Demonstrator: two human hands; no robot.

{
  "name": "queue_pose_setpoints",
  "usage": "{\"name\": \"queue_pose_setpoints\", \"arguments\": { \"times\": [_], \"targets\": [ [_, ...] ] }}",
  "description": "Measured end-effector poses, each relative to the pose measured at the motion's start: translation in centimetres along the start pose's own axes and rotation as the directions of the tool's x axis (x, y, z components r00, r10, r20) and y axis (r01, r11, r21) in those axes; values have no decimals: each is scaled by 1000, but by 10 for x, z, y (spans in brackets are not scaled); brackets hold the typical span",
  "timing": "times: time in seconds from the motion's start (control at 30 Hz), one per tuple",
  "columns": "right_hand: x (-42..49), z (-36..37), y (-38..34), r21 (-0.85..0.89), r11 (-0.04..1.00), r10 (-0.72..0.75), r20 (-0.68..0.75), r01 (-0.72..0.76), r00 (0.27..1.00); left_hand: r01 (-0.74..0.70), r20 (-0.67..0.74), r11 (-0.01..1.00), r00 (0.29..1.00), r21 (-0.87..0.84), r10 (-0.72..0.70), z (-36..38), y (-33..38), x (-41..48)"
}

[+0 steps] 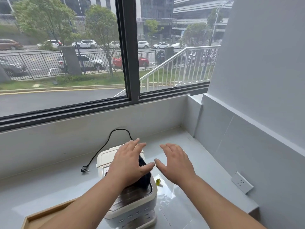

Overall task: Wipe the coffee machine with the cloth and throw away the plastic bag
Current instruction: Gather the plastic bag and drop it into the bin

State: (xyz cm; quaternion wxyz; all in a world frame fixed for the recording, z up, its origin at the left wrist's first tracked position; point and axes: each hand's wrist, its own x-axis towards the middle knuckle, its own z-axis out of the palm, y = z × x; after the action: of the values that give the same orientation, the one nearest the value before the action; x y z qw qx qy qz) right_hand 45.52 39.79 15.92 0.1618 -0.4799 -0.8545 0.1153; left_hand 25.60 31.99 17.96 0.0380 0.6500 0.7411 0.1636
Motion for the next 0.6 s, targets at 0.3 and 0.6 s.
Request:
{"name": "queue_pose_setpoints", "arguments": {
  "times": [0.3,0.6],
  "targets": [
    [-7,3,54,9,996,85,27,-85,996,-125,83,976,990,180,112,20,39,27],
    [-18,9,104,27,988,152,49,-153,987,-212,164,955,970,208,180,57,78,45]
  ]
}}
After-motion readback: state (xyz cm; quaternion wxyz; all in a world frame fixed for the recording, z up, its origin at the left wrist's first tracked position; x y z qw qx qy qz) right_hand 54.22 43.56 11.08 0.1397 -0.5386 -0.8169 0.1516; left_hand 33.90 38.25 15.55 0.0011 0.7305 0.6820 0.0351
